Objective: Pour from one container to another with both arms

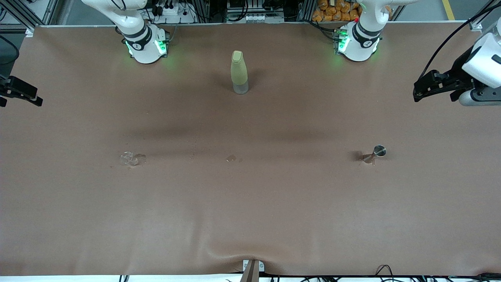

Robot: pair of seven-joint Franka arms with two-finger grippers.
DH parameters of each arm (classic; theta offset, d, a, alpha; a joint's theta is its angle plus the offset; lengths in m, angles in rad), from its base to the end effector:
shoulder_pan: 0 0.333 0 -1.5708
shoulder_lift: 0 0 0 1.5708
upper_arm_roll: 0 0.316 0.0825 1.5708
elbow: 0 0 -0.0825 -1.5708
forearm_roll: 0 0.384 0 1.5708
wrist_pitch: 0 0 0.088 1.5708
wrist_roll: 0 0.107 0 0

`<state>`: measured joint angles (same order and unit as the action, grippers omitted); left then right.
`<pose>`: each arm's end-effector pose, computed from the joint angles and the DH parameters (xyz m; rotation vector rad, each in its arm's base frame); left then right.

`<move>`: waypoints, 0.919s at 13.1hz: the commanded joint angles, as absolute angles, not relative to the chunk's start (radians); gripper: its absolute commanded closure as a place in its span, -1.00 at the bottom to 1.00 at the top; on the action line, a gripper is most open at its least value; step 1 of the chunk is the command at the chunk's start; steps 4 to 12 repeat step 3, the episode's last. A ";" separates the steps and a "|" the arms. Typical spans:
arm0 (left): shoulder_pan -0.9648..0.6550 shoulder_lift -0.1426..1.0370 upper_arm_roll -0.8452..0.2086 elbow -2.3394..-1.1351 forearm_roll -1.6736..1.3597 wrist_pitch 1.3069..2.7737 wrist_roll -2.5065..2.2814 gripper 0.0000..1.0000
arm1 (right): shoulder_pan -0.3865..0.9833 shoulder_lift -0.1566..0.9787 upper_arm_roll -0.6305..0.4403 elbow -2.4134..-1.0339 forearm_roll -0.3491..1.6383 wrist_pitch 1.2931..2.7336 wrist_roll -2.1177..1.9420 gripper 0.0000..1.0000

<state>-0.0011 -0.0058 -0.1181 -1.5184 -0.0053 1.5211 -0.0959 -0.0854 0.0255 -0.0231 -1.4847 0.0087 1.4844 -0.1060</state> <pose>0.5442 -0.0660 0.6479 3.1359 -0.0370 0.0124 0.5509 -0.0588 0.6432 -3.1305 0.0029 0.0388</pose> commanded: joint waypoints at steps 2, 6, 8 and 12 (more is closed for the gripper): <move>-0.015 -0.037 -0.106 -1.548 0.017 1.536 -0.067 -1.00 | -0.117 0.021 0.008 -1.471 0.002 1.479 -0.087 -1.00; -0.015 -0.037 -0.106 -1.546 0.017 1.536 -0.069 -1.00 | -0.107 0.018 0.006 -1.473 -0.002 1.479 -0.087 -1.00; -0.015 -0.037 -0.106 -1.546 0.017 1.536 -0.069 -1.00 | -0.107 0.018 0.006 -1.473 -0.002 1.479 -0.087 -1.00; -0.015 -0.037 -0.106 -1.546 0.017 1.536 -0.069 -1.00 | -0.107 0.018 0.006 -1.473 -0.002 1.479 -0.087 -1.00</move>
